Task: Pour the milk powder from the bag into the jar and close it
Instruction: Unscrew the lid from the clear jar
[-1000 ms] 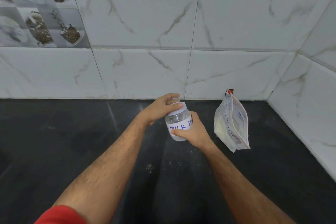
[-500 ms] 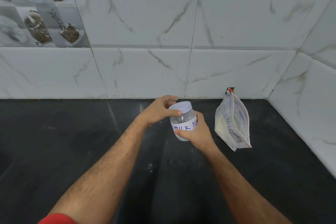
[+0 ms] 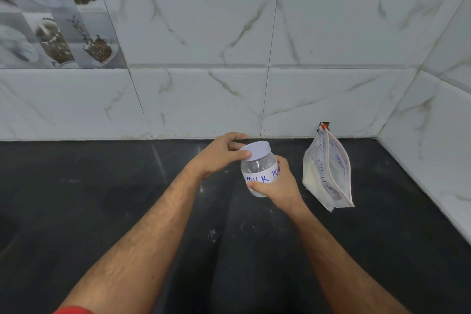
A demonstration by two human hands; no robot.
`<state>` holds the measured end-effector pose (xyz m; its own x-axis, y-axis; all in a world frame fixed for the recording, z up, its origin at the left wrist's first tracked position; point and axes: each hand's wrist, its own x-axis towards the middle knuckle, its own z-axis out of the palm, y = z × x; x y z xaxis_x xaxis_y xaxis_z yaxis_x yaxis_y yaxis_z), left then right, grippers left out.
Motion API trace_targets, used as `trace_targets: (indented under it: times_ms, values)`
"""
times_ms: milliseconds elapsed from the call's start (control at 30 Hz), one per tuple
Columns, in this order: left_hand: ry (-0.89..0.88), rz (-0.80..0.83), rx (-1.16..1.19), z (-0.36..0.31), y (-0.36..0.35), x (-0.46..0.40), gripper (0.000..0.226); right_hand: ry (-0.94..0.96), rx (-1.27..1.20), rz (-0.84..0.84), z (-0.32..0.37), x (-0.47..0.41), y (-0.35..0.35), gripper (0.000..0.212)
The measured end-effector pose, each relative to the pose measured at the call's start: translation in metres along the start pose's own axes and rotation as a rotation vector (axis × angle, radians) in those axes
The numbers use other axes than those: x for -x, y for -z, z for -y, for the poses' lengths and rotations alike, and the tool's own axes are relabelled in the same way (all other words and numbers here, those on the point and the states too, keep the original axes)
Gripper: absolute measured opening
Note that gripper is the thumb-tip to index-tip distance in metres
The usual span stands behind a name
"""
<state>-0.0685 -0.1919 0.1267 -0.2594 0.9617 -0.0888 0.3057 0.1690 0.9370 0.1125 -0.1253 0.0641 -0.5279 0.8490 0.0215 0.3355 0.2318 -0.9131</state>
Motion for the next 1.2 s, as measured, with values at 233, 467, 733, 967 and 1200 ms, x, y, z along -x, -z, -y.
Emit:
trace_targets:
  times_ms: [233,467,733,967,1200]
  values:
    - [-0.034,0.022,-0.032,-0.011,-0.008,0.000,0.062,0.035,0.006,0.025,0.004,0.010,-0.011,0.084]
    - [-0.031,0.034,-0.091,-0.014,-0.011,0.001,0.057,0.037,0.006,0.033,0.005,0.009,-0.007,0.083]
    - [-0.009,0.041,-0.155,-0.015,0.004,0.003,0.064,0.012,0.017,0.040,0.005,0.005,0.001,0.089]
    - [-0.051,0.088,-0.155,-0.026,-0.007,-0.004,0.062,0.033,0.018,0.083,0.011,0.011,-0.010,0.084]
    - [-0.051,0.096,-0.205,-0.018,-0.002,0.001,0.055,0.030,-0.019,0.054,0.006,0.008,0.001,0.085]
